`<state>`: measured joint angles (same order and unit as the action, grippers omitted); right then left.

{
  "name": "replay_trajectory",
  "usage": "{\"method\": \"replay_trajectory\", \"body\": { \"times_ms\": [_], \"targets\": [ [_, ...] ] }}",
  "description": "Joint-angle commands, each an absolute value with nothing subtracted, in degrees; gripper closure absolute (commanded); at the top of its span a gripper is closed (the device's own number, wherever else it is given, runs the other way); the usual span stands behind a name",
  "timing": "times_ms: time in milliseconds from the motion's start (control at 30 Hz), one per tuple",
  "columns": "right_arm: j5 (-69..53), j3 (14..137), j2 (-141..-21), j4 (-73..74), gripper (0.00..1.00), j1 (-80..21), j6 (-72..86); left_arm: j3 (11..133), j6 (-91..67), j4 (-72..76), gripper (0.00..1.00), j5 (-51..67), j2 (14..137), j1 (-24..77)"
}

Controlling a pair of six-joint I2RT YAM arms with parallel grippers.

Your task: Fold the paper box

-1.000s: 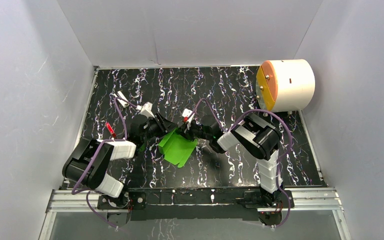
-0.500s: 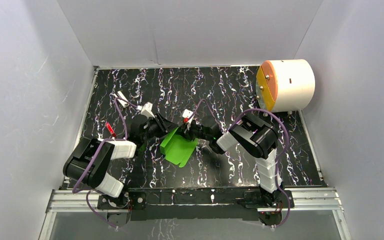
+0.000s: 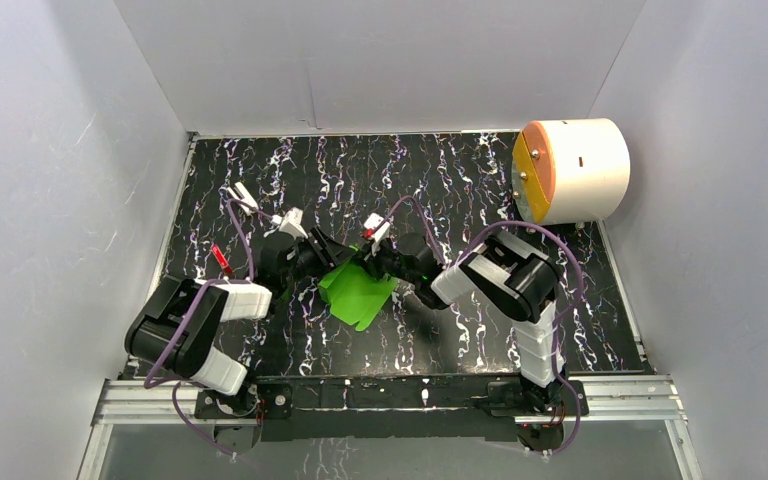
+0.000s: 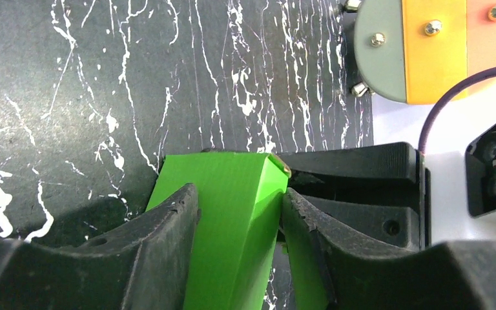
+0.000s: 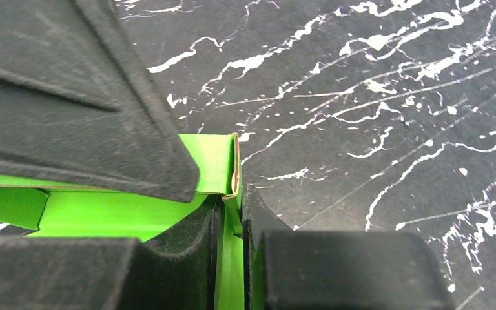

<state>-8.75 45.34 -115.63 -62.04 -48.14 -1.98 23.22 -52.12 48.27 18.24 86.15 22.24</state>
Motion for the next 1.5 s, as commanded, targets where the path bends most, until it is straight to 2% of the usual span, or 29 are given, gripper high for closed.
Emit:
{"method": "replay_trajectory", "body": {
  "times_ms": [0, 267, 467, 600, 833, 933, 1200, 1467],
  "targets": [
    [5.3, 49.3, -112.7, -60.1, 0.91, -46.7, -0.5, 21.2, -54.0, 39.4, 0.51, 26.2, 83.7, 24.4],
    [13.6, 48.8, -111.7, -57.5, 0.88, -47.8, 4.1, 19.3, -58.8, 37.4, 0.58, 28.3, 79.7, 24.5],
    [15.9, 48.7, -111.7, -57.4, 0.88, -49.0, 5.1, 18.0, -59.5, 37.5, 0.59, 29.6, 78.3, 24.6],
    [13.5, 49.0, -111.9, -56.6, 0.88, -49.1, 4.7, 18.7, -58.3, 36.5, 0.57, 29.5, 77.7, 24.6],
    [11.8, 47.5, -111.5, -56.7, 0.82, -49.1, 2.0, 25.7, -49.9, 21.8, 0.48, 22.3, 73.5, 24.6],
    [11.3, 46.7, -110.5, -57.0, 0.77, -49.0, 0.7, 27.9, -47.8, 17.4, 0.46, 18.4, 71.3, 24.6],
    [8.8, 44.3, -106.8, -56.1, 0.56, -49.0, -2.7, 34.8, -43.0, 5.7, 0.43, 12.3, 67.8, 24.6],
    [11.3, 41.4, -99.2, -46.3, 0.36, -48.8, -4.0, 43.6, -36.1, -8.8, 0.39, 8.0, 68.0, 24.7]
  ]
}}
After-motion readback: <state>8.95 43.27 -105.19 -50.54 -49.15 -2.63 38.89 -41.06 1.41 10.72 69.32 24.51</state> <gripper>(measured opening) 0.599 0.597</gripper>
